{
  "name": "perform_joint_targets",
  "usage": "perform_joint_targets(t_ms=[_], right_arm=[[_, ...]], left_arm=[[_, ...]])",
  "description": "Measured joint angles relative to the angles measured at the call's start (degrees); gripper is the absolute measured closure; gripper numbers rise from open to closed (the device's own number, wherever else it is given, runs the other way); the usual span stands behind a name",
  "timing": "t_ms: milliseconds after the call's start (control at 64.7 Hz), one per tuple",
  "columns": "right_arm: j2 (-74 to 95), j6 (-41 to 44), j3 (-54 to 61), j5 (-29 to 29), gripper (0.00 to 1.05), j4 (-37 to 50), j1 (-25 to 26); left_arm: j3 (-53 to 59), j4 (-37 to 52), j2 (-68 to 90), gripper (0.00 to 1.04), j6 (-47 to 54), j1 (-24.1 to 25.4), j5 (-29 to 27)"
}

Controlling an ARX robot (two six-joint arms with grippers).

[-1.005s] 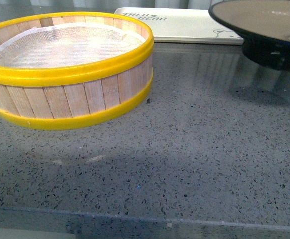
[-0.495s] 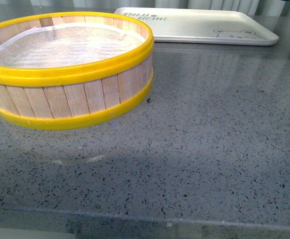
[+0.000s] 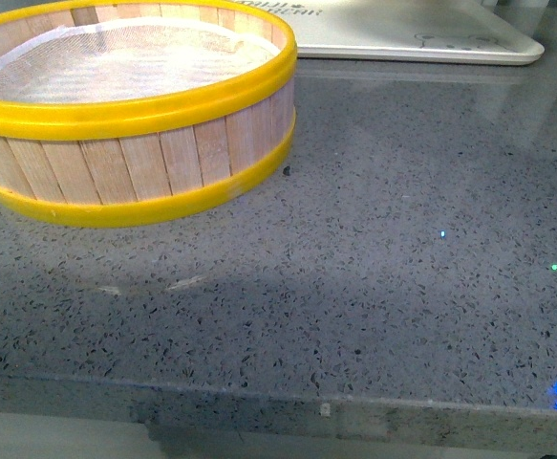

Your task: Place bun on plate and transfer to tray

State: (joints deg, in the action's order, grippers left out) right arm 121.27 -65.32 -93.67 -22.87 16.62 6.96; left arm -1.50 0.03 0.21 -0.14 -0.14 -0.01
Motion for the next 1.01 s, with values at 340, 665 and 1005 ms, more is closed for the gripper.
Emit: perform_joint_targets(t_ms=[340,665,1005], right_arm=[[5.2,0.0,-5.6,0.3,1.02,-1.1,-2.1],[6.7,-0.5,-5.6,0.3,1.02,-1.0,-2.3],[7.4,-0.2,-5.5,0.3,1.02,-3.1,-2.9]], left_arm=[[0.0,0.0,0.0,0.07,0.0,0.0,0.0],[0.0,0.0,0.0,0.07,0.0,0.0,0.0],[0.0,0.0,0.0,0.07,0.0,0.0,0.0]])
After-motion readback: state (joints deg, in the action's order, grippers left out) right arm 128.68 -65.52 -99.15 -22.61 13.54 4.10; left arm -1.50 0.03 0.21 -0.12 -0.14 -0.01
